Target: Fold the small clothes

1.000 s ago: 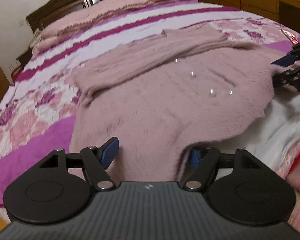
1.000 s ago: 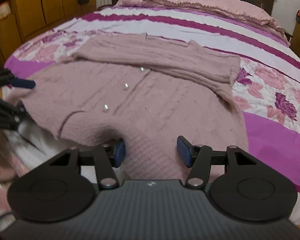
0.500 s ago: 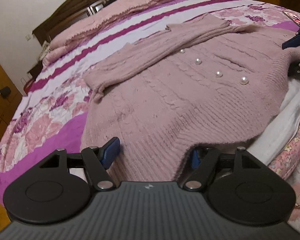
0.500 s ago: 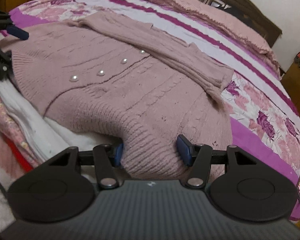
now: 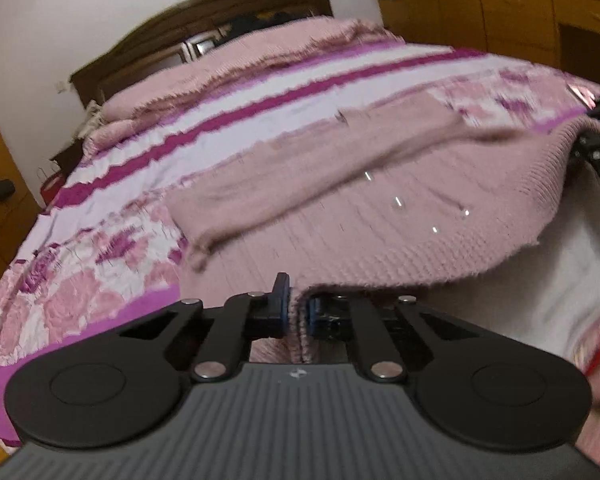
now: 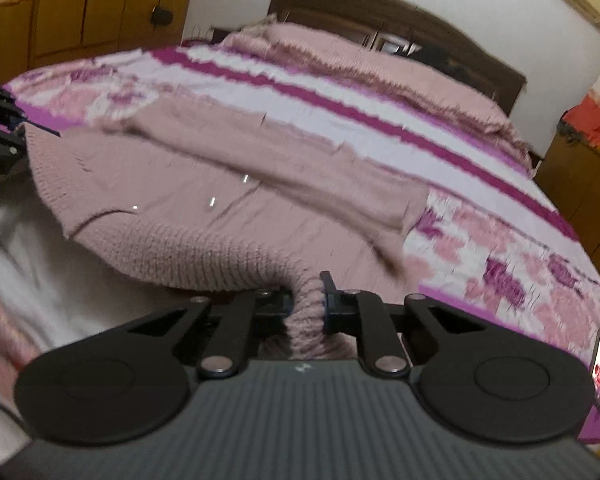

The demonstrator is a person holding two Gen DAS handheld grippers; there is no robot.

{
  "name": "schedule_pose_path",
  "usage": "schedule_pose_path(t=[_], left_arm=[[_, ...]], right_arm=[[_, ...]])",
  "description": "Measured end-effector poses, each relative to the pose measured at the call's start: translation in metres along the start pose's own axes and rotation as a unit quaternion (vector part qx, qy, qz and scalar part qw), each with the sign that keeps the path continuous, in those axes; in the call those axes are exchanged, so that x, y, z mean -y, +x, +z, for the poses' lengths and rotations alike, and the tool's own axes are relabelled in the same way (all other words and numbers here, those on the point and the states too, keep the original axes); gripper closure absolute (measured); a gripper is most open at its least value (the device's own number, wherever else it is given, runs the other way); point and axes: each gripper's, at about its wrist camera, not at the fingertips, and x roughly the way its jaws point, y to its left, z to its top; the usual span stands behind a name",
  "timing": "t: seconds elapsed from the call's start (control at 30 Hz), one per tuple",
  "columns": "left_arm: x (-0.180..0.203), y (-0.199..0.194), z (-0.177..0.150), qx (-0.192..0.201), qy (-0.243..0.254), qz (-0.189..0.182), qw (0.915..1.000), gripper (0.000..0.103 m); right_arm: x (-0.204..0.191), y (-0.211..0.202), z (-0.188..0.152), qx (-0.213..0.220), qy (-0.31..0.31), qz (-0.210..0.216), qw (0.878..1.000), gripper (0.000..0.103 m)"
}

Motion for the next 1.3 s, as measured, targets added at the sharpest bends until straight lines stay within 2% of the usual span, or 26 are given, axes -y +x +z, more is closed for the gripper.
schedule_pose_path(t=[0.5,0.67,0.83,1.03,1.3], left_arm=[[-0.023,0.031,0.078,0.085,-0.031,0.057,0.9942,0.096],[-0.033,0.057,0.11,0.108,-0.03,0.075,0.9909,0.097],[-0.046,0.095,0.139,0.115,-0.038,0.09,0.9885,0.097],[-0.064,0.158,0.167,0.098,-0.042,0.098,0.9894,0.097],[-0.076,0.242,0.162,0.047,-0.053,0.087,0.9937,0.097]], right_arm=[[0.024,0.034,0.058,0.066,0.038,-0.062,0.995,0.091],[0.033,0.055,0.083,0.092,0.032,-0.083,0.992,0.091],[0.045,0.091,0.104,0.098,0.027,-0.099,0.99,0.091],[0.052,0.137,0.113,0.086,0.039,-0.111,0.989,0.091],[0.049,0.195,0.099,0.033,0.038,-0.114,0.992,0.091]])
